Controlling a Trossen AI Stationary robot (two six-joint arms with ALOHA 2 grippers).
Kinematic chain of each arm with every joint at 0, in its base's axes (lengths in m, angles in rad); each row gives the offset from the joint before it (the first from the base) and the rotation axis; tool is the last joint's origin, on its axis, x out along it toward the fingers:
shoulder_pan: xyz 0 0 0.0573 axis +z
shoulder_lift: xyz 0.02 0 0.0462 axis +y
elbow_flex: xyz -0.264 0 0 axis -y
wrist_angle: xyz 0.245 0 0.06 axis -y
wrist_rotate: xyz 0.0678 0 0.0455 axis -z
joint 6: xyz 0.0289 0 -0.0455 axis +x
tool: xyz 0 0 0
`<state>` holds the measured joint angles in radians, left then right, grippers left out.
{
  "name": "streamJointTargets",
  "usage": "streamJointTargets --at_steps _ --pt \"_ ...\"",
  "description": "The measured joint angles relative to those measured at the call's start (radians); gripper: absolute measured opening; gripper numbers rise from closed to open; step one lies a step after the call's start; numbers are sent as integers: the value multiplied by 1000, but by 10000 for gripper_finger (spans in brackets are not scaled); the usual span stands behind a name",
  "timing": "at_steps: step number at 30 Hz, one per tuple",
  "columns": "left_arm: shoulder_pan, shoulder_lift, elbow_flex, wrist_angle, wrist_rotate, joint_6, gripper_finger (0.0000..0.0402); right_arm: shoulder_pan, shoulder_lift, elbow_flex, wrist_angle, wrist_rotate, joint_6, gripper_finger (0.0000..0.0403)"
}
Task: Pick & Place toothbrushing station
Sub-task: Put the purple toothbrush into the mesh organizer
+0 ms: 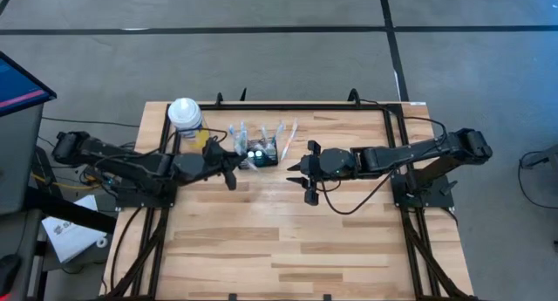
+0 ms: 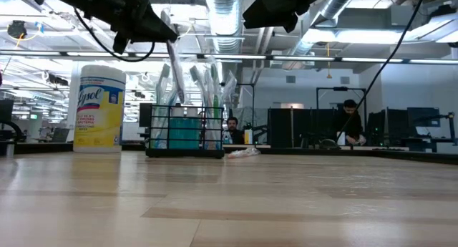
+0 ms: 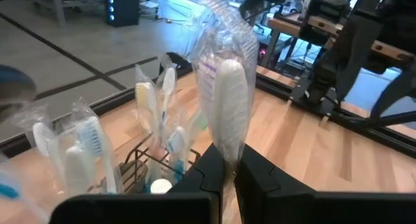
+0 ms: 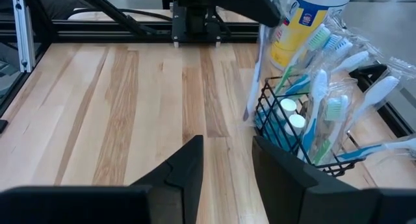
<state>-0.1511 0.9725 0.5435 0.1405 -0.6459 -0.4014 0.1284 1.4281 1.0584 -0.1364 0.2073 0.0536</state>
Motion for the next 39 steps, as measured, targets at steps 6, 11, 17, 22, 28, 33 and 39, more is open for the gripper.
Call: streamJointTargets --at_steps 6,11,17,22,28,33,39 --pt "53 8 56 -134 47 -27 7 0 0 0 0 0 0 122" --pt "72 11 137 -239 49 -26 7 0 0 0 -1 0 0 121" --pt "98 11 206 -347 43 -25 7 0 0 0 -9 0 0 122" --pt "121 11 232 -414 44 -25 7 0 0 0 -14 0 0 121" --pt "146 11 234 -444 44 -25 7 0 0 0 -14 0 0 122" --pt "173 11 234 -464 44 -23 7 0 0 0 -16 0 0 121" --pt "198 11 234 -466 48 0 7 0 0 0 -17 0 0 122"
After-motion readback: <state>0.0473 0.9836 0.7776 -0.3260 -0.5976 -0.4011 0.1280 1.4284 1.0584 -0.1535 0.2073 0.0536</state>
